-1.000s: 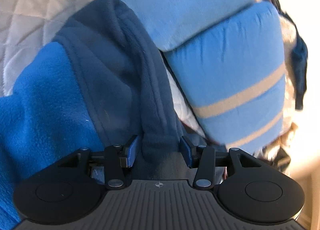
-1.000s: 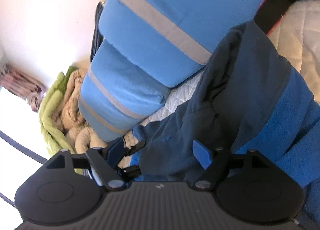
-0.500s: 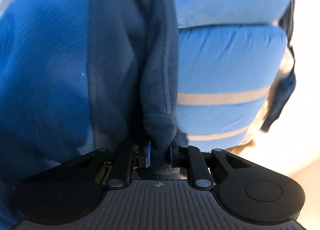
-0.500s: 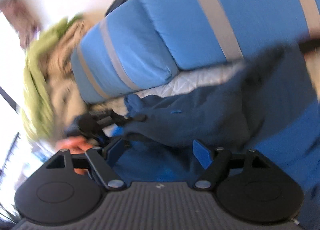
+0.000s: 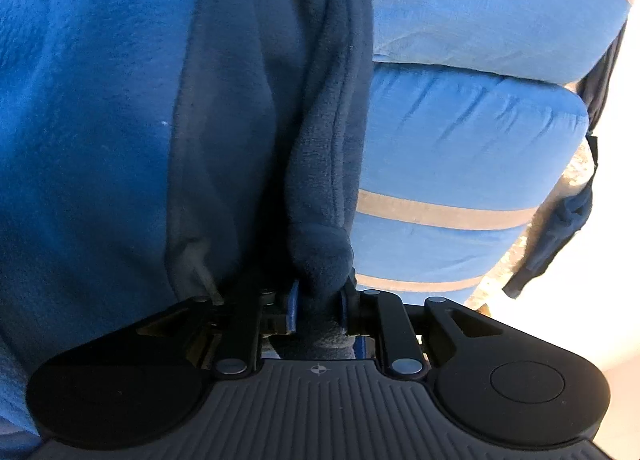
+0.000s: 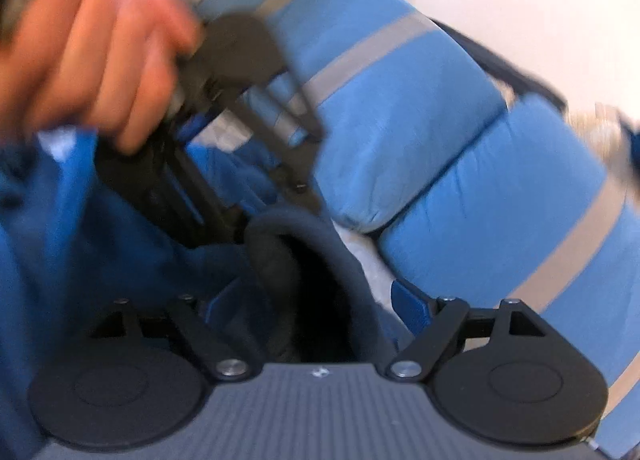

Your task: Fold clothes

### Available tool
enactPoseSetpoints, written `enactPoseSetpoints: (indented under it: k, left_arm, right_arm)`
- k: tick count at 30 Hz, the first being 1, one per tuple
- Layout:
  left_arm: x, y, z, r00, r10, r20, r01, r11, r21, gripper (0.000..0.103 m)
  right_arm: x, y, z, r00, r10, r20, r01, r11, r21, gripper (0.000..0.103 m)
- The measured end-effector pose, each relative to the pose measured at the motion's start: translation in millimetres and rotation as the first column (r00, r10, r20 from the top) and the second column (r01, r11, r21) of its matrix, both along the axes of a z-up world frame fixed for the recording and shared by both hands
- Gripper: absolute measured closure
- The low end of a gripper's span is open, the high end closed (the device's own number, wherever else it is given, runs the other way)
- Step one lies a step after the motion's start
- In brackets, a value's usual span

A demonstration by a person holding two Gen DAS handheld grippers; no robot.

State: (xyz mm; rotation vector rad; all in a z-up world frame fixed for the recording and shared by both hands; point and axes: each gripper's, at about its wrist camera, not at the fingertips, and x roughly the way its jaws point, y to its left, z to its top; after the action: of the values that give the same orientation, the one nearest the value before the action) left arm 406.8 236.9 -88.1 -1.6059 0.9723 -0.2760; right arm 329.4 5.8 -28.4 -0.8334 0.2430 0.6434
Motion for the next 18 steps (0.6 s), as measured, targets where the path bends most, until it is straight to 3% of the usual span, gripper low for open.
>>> enactPoseSetpoints:
  k: [1, 2, 3, 5, 9, 10, 13, 15, 18]
  left_arm:
    - [0, 1, 3, 1.0, 0.003, -0.004, -0.003, 1.0, 0.021, 0.082]
    - [-2, 1, 6, 1.0, 0.019, -0.008, -0.019, 0.999, 0.037, 0.073]
    - [-5, 3, 13, 0.999, 0.035, -0.02, -0.033, 0.997, 0.073, 0.069]
    - [-11, 9, 37, 0.998, 0.065, -0.025, -0.059, 0.977, 0.204, 0.054]
    - [-16, 25, 81, 0.991, 0.131, -0.006, -0.115, 0.888, 0.445, 0.047]
    - [-12, 30, 86, 0.991, 0.134, 0.007, -0.122, 0.877, 0.465, 0.044]
    - [11, 43, 81, 0.992, 0.121, 0.029, -0.121, 0.895, 0.43, 0.043]
    - [21, 47, 70, 0.992, 0.128, -0.003, -0.115, 0.898, 0.426, 0.043]
    - [39, 50, 61, 0.99, 0.14, -0.007, -0.121, 0.88, 0.46, 0.044]
  right_arm:
    - [0, 6, -7, 0.999, -0.001, 0.047, 0.003, 0.999, -0.039, 0.039]
    - [-1, 10, -12, 0.996, -0.002, 0.084, 0.008, 0.997, -0.072, 0.075]
    - [0, 12, -13, 0.997, -0.003, 0.076, 0.009, 0.997, -0.078, 0.088]
    - [0, 14, -14, 0.998, -0.005, 0.062, 0.011, 0.996, -0.091, 0.088]
    - [-7, 4, -8, 0.998, 0.011, 0.059, -0.007, 0.997, -0.078, 0.089]
    - [-9, 1, -5, 0.998, 0.014, 0.062, -0.009, 0.997, -0.074, 0.089]
    - [-14, -3, -3, 0.997, 0.023, 0.072, -0.018, 0.998, -0.065, 0.089]
    - [-17, -3, -3, 0.997, 0.03, 0.078, -0.024, 0.997, -0.068, 0.089]
    - [-20, -2, -4, 0.996, 0.03, 0.085, -0.025, 0.998, -0.057, 0.089]
